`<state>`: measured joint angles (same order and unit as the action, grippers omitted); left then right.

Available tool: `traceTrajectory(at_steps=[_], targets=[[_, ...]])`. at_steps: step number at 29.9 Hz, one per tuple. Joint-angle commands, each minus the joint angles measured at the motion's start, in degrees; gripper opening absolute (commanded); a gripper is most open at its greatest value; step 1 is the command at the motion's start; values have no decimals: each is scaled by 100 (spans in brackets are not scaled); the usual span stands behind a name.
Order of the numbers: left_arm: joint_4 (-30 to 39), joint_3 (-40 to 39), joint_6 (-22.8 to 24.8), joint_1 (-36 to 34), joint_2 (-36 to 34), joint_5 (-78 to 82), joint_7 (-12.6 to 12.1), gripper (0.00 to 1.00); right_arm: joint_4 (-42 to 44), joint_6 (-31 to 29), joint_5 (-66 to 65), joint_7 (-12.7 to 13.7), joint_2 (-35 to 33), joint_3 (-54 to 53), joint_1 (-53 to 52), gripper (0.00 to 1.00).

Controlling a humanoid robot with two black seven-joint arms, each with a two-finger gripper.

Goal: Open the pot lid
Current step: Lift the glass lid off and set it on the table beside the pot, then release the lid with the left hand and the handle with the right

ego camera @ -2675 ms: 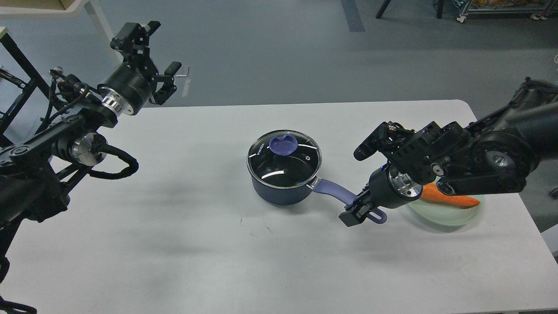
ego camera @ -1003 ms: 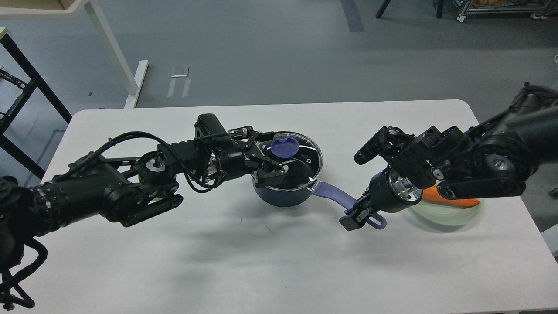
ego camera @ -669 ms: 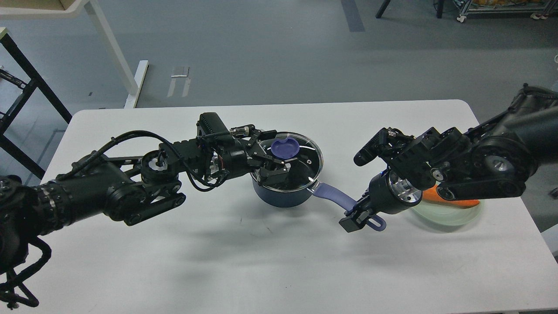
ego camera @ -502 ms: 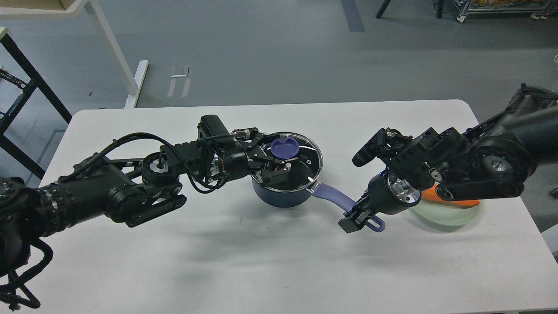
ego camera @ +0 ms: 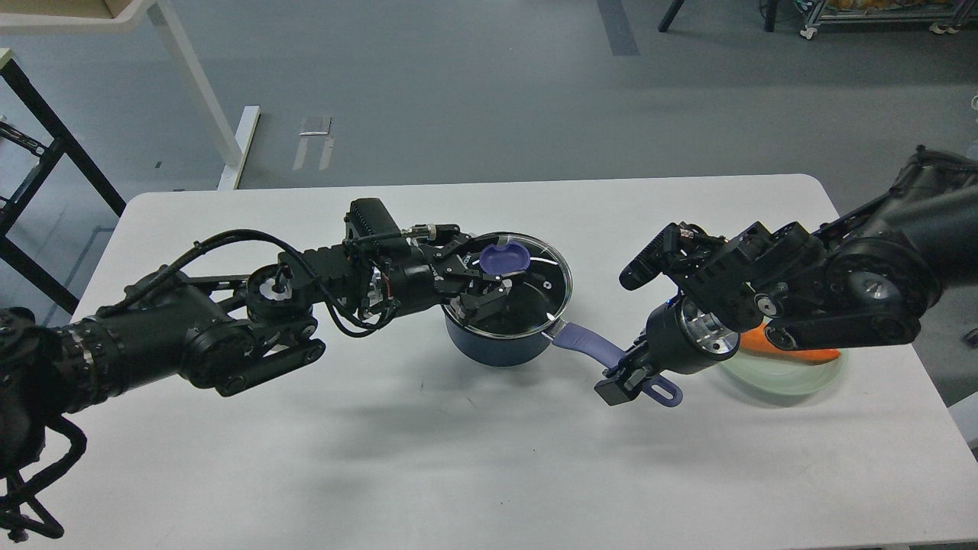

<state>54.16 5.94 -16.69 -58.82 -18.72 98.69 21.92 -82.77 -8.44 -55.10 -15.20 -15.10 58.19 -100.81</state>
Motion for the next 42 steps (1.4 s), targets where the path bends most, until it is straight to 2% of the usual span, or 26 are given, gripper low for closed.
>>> traceTrajectory(at_steps=[1, 4, 7, 12, 17, 21, 26, 30, 34, 42], targets=[[278, -40, -1, -182, -508, -306, -3, 49, 6, 0, -1, 0, 7, -1, 9, 21], [463, -40, -1, -314, -991, -710, 14, 49, 6, 0, -10, 0, 24, -1, 9, 21], [613, -23, 16, -358, -1633, -843, 190, 49, 15, 0, -10, 0, 51, -1, 9, 21], [771, 83, 51, -235, -2749, -843, 260, 50, 6, 0, -10, 0, 33, -1, 0, 21], [745, 530, -1, 11, -3383, -860, 585, 49, 15, 0, -19, 0, 15, -1, 0, 21], [605, 733, -106, 388, -3463, -852, 608, 49, 15, 0, -19, 0, 33, -10, 0, 21], [473, 733, -475, 924, -3428, -887, 608, 50, 6, 0, -28, 0, -19, -10, 0, 21], [43, 751, -634, 1267, -3331, -896, 608, 50, 6, 0, -28, 0, -37, -10, 0, 21], [-204, 751, -792, 1356, -3015, -887, 608, 50, 15, 0, -28, 0, -28, -19, 17, 21], [-266, 751, -801, 1444, -2962, -896, 608, 52, 15, 0, -19, 0, -28, -45, 9, 21]])
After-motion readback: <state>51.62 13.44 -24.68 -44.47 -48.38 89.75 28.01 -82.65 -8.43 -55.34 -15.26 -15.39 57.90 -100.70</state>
